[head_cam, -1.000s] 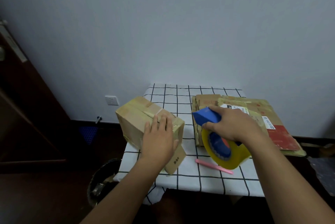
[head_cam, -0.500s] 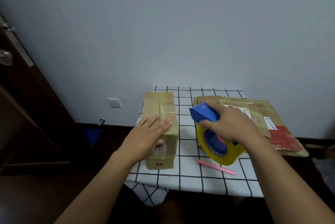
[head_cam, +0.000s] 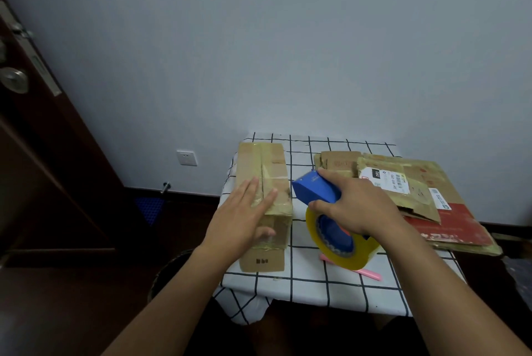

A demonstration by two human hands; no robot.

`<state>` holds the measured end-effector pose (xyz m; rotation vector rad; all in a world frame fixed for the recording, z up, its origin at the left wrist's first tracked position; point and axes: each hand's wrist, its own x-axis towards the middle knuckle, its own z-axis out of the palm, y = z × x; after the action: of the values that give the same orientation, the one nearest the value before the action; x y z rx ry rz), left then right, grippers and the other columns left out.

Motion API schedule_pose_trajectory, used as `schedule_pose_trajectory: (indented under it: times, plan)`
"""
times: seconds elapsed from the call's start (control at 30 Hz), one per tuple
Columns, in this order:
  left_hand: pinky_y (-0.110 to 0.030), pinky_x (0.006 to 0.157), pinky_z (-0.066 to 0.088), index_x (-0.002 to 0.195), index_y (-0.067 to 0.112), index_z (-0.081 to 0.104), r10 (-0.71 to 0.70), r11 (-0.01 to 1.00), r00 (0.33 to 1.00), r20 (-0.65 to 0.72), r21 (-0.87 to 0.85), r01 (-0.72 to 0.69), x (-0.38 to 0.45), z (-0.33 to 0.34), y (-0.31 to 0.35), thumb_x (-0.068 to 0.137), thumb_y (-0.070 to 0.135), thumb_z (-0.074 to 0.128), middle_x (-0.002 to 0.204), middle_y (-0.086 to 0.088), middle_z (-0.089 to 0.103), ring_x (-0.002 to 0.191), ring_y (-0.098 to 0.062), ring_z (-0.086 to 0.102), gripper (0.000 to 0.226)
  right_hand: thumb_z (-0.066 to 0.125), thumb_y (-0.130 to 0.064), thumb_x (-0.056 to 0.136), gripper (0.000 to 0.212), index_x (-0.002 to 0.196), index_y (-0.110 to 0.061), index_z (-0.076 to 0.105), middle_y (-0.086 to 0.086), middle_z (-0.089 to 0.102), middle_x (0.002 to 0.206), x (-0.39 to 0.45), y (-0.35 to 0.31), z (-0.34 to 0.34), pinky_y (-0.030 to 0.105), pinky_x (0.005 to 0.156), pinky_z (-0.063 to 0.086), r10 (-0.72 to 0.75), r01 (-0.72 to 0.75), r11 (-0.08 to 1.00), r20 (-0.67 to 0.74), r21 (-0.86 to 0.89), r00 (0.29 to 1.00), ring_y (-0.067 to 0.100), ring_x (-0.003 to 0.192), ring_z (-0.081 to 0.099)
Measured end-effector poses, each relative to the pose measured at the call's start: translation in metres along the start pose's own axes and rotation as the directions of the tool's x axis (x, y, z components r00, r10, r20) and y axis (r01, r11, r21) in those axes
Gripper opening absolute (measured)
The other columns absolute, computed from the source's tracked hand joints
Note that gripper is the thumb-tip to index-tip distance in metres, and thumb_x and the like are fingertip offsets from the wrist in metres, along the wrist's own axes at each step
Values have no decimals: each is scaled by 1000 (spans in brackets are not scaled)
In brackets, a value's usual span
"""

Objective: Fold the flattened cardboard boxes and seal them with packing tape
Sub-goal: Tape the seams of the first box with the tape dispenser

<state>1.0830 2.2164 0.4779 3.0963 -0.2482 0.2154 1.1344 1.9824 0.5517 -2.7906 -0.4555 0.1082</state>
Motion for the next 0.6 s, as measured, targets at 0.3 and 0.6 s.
schedule_pose_trajectory:
  times: [0.3,0.6]
  plan:
    - [-37,120,0,156,16,7,2,996,999,-35,89,2,-5,9,-4,92,59,48,164,-9,6,151,-25,6,88,52,-68,85,75,151,-48,22,-5,61,126,0,-6,1,38,80,55,-25,25,999,12,-35,1000,20,100,59]
    - [-40,119,1,156,22,5,8,991,1000,29,132,-11,-1,4,-4,92,58,21,163,-11,9,151,-27,6,75,52,-66,86,75,151,-47,22,-6,61,126,-3,-6,-3,37,80,55,-33,34,999,14,-33,999,19,99,58]
